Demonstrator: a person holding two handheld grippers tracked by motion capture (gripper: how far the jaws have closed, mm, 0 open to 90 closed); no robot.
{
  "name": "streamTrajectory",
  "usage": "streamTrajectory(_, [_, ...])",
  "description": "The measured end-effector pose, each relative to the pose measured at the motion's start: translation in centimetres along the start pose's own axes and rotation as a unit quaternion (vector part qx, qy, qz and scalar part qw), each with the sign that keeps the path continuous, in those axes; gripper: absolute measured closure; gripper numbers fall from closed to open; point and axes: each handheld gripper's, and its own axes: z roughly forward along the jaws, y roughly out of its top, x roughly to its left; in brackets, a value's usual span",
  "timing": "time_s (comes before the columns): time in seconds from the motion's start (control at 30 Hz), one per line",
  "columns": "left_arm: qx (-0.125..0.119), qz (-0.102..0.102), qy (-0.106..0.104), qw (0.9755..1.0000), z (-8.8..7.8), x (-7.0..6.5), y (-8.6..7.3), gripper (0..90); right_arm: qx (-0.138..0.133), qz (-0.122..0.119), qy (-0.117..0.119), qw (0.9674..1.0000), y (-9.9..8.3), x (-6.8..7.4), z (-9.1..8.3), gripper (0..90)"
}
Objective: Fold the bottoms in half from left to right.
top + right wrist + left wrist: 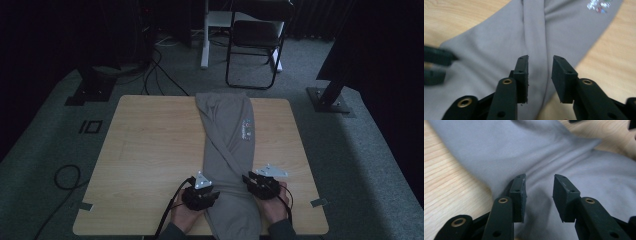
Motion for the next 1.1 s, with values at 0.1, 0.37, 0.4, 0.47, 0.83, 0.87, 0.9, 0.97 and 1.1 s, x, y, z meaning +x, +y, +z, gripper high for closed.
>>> streamTrajectory(0.1, [-0.004,-0.002,0.000,1.0000,0.5,0.4,-0.1,74.0,0.010,-0.020,0.001,0.9998,1.6,-0.4,3.0,59.3])
streamTrajectory(0.37, [-0.005,-0.007,-0.017,0.9998,-0.3,0.4,-1.2,88.2,0.046,-0.020,-0.010,0.9987,2.1,-0.8,5.8,78.8])
streamTrajectory(0.4, [-0.005,-0.005,-0.020,0.9998,-0.4,0.2,-1.4,88.2,0.048,-0.018,-0.010,0.9987,1.8,-0.7,5.5,81.8])
streamTrajectory(0.47, [0.000,-0.001,-0.029,0.9996,-0.7,-0.4,-1.7,88.2,0.047,-0.014,-0.007,0.9988,1.2,-0.4,4.8,84.5])
streamTrajectory(0.83, [-0.026,0.037,-0.053,0.9976,-1.9,-2.0,-1.9,72.3,0.043,-0.018,0.006,0.9989,-0.3,0.2,2.0,72.8])
streamTrajectory(0.87, [-0.058,0.017,-0.021,0.9980,-2.4,0.3,0.6,69.5,0.012,-0.015,-0.032,0.9993,1.1,-1.1,2.3,64.4])
streamTrajectory(0.9, [-0.058,0.017,-0.021,0.9980,-2.4,0.3,0.6,69.1,0.012,-0.015,-0.032,0.9993,1.1,-1.1,2.3,64.4])
streamTrajectory(0.97, [-0.081,-0.012,0.013,0.9966,-1.9,3.4,3.4,66.8,0.007,-0.016,-0.049,0.9986,2.0,-2.6,3.7,60.8])
streamTrajectory(1.1, [-0.084,-0.048,0.059,0.9936,0.6,6.7,6.9,62.0,0.022,-0.018,-0.055,0.9981,2.3,-2.9,5.3,56.5])
